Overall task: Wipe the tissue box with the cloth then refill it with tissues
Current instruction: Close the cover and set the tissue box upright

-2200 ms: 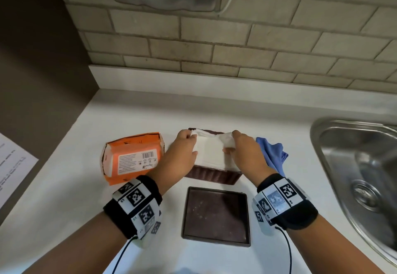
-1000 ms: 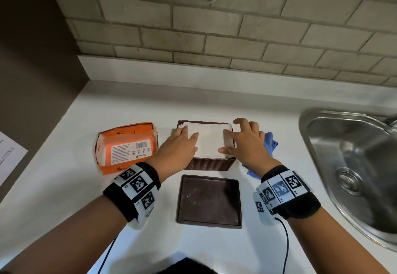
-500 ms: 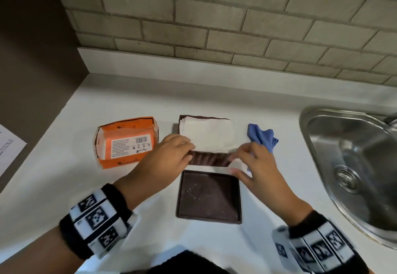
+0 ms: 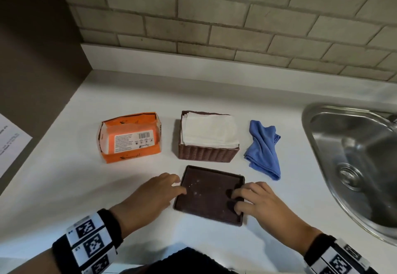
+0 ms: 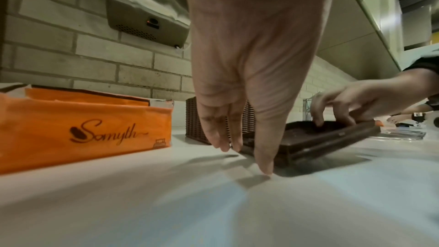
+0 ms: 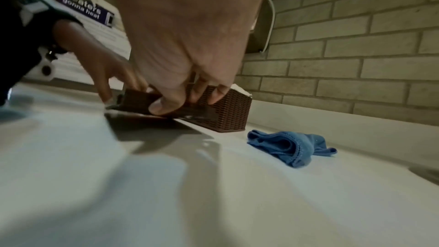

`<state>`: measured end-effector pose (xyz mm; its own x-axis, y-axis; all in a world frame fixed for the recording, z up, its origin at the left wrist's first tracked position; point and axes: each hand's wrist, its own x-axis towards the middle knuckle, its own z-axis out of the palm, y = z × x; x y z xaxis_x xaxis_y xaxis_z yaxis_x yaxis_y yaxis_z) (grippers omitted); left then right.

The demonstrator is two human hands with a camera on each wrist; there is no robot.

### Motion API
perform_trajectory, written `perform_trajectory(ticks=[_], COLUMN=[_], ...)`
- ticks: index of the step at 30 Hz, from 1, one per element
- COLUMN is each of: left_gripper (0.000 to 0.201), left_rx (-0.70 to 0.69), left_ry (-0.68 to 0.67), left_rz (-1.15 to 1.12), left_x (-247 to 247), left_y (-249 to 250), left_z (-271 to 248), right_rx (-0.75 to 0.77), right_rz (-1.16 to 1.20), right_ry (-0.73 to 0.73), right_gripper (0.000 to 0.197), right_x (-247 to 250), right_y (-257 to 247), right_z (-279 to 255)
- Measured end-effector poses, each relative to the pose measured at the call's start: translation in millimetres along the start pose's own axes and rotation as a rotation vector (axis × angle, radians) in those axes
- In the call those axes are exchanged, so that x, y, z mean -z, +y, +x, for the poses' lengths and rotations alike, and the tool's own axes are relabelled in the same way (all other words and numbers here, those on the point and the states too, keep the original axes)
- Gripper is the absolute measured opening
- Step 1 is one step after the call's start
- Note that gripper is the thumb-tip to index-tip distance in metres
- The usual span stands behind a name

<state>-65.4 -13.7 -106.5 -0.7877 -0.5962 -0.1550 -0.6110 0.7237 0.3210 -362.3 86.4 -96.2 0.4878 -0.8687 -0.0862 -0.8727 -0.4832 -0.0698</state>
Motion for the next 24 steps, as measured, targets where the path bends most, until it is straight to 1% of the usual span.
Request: perform_trajectory(ticks=[2, 4, 5, 7, 9, 12, 13, 14, 15, 17, 19, 21, 24], left_gripper=[0.048, 0.038, 0.038, 0.044, 0.041, 0.026, 0.022, 0.014, 0.014, 0.023, 0.029, 0.031, 0.026], left_rx=[0.034, 0.040, 0.045, 0.068, 0.130, 0.185, 0.190, 0.211, 0.252, 0.351, 0.447, 0.501, 0.516], left_ry=[-0.001, 0.068, 0.099, 0.193, 0.325, 0.572, 0.621, 0.638, 0.647, 0.624, 0.559, 0.480, 0.433], left_rz=[-0.093, -0.174, -0.247, -0.439, -0.608, -0.826, -0.887, -0.915, -0.905, -0.847, -0.846, -0.868, -0.886], left_x=[4.1, 9.3, 14.9, 30.2, 52.9, 90.1, 98.9, 106.2, 112.3, 113.7, 105.3, 93.3, 82.8], left_y=[4.0, 5.0, 5.6, 5.3, 9.4, 18.5, 17.4, 14.4, 9.9, -5.8, -21.4, -32.1, -37.3], left_z=[-4.0, -7.3, -9.0, -11.1, -10.0, 10.3, 22.3, 36.0, 49.6, 75.1, 93.1, 102.4, 104.1], right_rx=[0.011, 0.020, 0.023, 0.008, -0.073, -0.239, -0.303, -0.376, -0.458, -0.606, -0.697, -0.728, -0.739], right_rz=[0.080, 0.141, 0.166, 0.271, 0.486, 0.773, 0.877, 0.937, 0.940, 0.895, 0.906, 0.916, 0.876], right_ry=[0.106, 0.194, 0.236, 0.344, 0.465, 0.678, 0.736, 0.784, 0.806, 0.758, 0.621, 0.513, 0.436], right_gripper=[0.047, 0.035, 0.031, 0.025, 0.024, 0.021, 0.024, 0.025, 0.026, 0.029, 0.034, 0.037, 0.035], right_x=[10.2, 22.3, 29.9, 49.2, 75.9, 111.4, 117.8, 120.2, 119.9, 110.4, 94.8, 81.9, 71.4], right_y=[-3.4, -7.4, -9.6, -14.1, -18.1, -14.1, -8.6, 0.8, 12.8, 38.3, 56.1, 61.1, 58.9], right_z=[-3.3, -5.0, -5.0, -3.9, 0.6, 24.0, 37.8, 53.9, 71.2, 101.8, 121.6, 131.5, 136.3])
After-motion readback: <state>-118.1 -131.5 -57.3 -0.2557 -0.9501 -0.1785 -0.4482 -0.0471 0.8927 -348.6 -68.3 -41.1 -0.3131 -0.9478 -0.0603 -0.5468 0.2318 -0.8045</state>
